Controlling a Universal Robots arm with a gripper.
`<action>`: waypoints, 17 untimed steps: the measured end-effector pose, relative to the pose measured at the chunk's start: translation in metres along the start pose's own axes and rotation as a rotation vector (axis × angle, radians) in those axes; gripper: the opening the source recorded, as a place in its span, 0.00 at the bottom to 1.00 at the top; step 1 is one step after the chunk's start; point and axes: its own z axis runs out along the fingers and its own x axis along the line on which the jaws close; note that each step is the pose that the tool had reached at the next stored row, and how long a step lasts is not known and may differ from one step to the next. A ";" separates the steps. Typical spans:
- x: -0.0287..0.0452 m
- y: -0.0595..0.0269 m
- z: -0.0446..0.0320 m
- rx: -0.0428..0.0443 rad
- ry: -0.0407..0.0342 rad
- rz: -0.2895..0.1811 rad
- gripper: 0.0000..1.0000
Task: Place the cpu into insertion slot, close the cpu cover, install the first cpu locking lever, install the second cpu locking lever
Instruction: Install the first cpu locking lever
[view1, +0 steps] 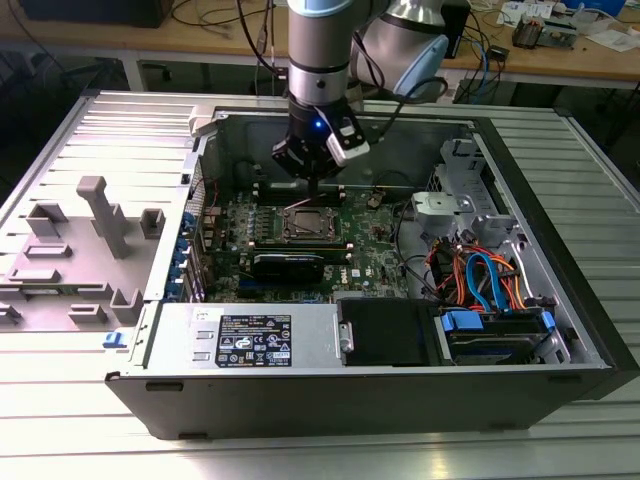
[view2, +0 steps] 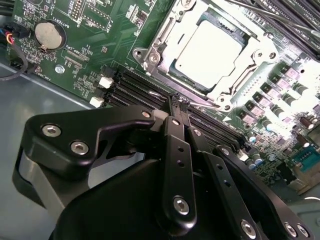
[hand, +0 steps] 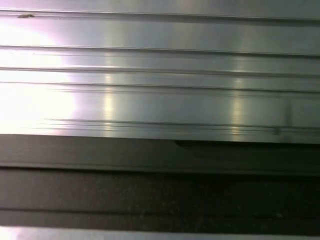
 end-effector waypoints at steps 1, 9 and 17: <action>-0.0002 -0.0002 0.0005 0.0001 0.0001 0.000 0.11; -0.0030 -0.0009 0.0058 0.0032 0.0001 0.000 0.11; -0.0074 -0.0012 0.0119 0.0057 0.0001 0.000 0.11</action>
